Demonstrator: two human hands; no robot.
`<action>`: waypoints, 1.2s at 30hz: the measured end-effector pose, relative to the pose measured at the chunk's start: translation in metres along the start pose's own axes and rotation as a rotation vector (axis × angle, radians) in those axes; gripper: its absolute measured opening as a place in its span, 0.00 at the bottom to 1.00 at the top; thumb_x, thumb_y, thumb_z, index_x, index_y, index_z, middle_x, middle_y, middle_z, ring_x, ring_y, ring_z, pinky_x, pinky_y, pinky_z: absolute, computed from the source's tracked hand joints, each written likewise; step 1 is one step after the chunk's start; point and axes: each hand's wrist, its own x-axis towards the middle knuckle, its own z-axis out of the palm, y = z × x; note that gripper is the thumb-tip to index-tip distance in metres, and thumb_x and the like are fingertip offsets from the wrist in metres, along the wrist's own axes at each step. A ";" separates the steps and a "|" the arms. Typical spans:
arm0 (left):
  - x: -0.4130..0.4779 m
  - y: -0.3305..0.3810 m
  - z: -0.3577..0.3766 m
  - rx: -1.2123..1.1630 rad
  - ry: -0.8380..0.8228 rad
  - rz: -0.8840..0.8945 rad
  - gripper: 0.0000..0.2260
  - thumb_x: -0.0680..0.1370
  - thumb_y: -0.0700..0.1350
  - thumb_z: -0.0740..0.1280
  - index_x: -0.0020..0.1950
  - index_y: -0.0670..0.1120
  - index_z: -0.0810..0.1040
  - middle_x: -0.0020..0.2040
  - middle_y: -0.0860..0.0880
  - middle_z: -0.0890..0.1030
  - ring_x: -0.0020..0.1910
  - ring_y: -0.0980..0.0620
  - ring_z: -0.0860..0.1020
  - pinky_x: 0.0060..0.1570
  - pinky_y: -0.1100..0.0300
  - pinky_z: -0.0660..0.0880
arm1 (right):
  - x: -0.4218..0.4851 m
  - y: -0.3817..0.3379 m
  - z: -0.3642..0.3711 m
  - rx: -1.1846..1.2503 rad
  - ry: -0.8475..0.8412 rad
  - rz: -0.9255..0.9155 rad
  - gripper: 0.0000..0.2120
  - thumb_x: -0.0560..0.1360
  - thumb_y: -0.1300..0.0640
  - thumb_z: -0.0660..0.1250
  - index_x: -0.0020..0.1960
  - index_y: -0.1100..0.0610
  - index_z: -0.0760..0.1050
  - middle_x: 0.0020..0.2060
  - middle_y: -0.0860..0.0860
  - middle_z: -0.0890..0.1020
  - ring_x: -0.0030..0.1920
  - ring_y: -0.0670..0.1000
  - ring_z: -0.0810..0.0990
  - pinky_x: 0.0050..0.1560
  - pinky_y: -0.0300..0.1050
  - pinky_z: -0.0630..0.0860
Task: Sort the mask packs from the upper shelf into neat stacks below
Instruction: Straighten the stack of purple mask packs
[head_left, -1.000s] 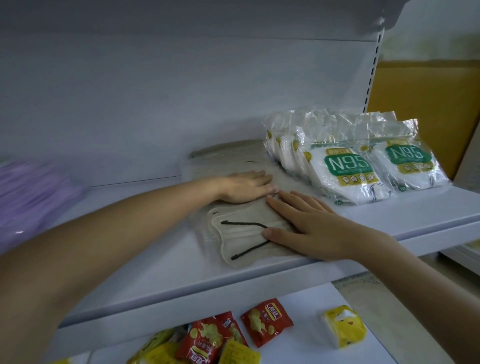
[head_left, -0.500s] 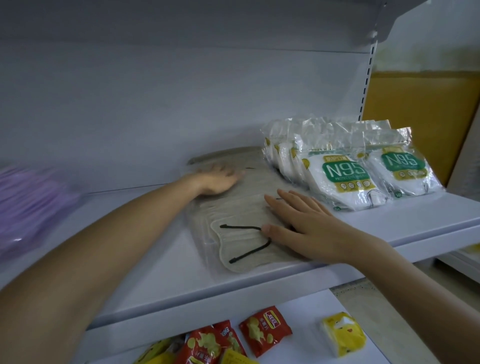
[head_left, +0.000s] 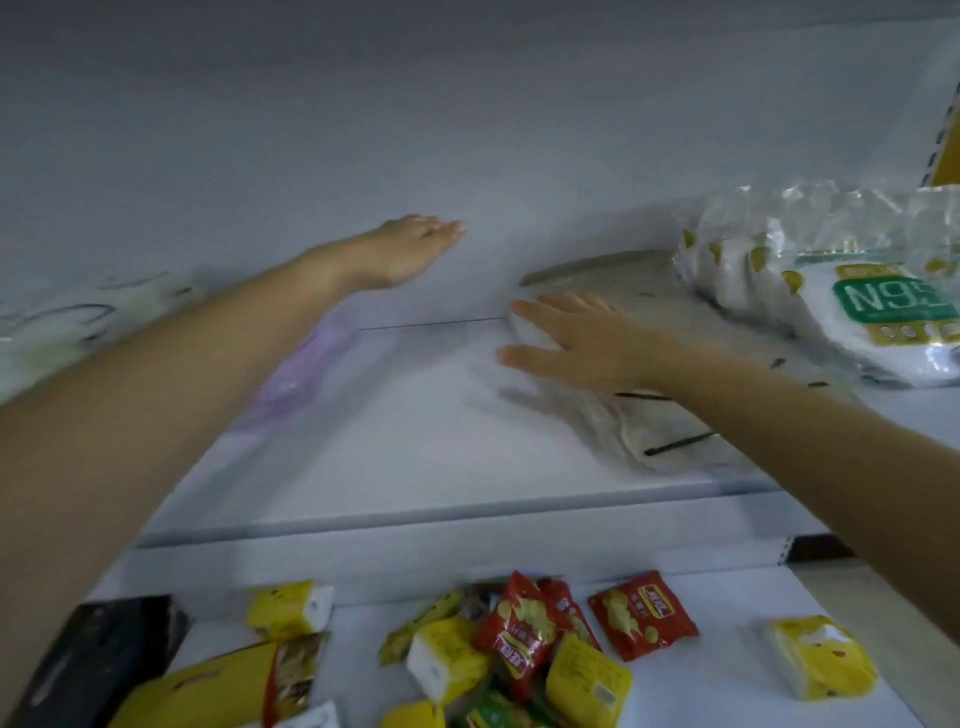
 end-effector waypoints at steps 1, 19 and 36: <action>-0.014 -0.019 -0.009 0.010 0.008 -0.033 0.25 0.83 0.54 0.47 0.76 0.43 0.59 0.76 0.45 0.58 0.76 0.49 0.56 0.75 0.58 0.49 | 0.016 -0.018 0.005 -0.021 0.004 -0.029 0.33 0.76 0.34 0.50 0.77 0.47 0.47 0.77 0.52 0.49 0.76 0.55 0.48 0.73 0.50 0.45; -0.165 -0.158 0.006 -0.139 0.166 -0.405 0.18 0.82 0.50 0.51 0.55 0.38 0.74 0.56 0.35 0.77 0.55 0.38 0.75 0.54 0.51 0.68 | 0.111 -0.207 0.040 0.899 -0.003 0.047 0.20 0.81 0.46 0.52 0.61 0.58 0.73 0.54 0.54 0.75 0.51 0.53 0.74 0.48 0.41 0.69; -0.157 -0.129 0.008 -0.511 0.511 -0.399 0.15 0.79 0.50 0.59 0.61 0.44 0.75 0.58 0.46 0.77 0.56 0.49 0.75 0.49 0.61 0.66 | 0.130 -0.239 0.044 1.492 0.079 0.283 0.24 0.69 0.59 0.71 0.63 0.61 0.69 0.43 0.56 0.78 0.40 0.52 0.78 0.36 0.41 0.72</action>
